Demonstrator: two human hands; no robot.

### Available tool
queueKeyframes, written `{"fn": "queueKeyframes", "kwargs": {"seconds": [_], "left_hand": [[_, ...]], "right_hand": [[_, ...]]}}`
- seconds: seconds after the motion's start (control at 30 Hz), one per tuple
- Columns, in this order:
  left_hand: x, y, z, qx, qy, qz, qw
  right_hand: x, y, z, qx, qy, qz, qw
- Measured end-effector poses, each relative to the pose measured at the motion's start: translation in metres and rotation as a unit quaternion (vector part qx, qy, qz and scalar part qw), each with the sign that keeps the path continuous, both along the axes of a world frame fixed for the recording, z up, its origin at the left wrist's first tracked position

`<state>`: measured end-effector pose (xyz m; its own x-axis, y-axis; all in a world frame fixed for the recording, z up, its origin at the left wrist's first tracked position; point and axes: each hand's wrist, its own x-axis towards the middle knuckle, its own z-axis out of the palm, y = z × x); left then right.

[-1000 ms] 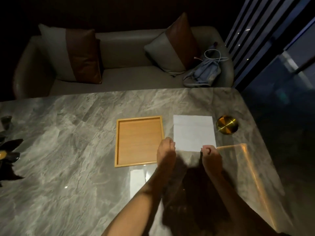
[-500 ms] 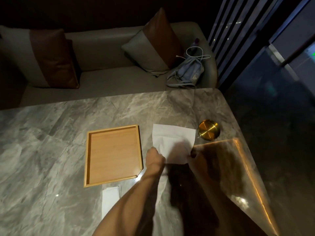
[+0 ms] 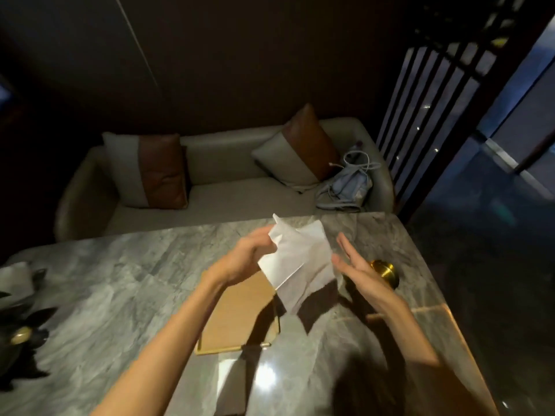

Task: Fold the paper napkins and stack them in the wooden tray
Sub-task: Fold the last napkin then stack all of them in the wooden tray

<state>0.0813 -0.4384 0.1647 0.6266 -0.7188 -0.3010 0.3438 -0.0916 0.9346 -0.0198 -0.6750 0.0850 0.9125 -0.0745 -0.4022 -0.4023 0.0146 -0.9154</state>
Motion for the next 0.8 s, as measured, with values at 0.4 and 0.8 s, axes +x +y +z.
{"fn": "queueKeyframes", "kwargs": {"seconds": [0.4, 0.8], "left_hand": [[0.006, 0.082, 0.096, -0.177, 0.104, 0.165, 0.965], [-0.027, 0.040, 0.114, -0.214, 0.003, 0.188, 0.958]], "right_hand": [[0.049, 0.080, 0.137, 0.107, -0.231, -0.146, 0.956], [0.024, 0.073, 0.176, 0.014, -0.291, -0.293, 0.911]]}}
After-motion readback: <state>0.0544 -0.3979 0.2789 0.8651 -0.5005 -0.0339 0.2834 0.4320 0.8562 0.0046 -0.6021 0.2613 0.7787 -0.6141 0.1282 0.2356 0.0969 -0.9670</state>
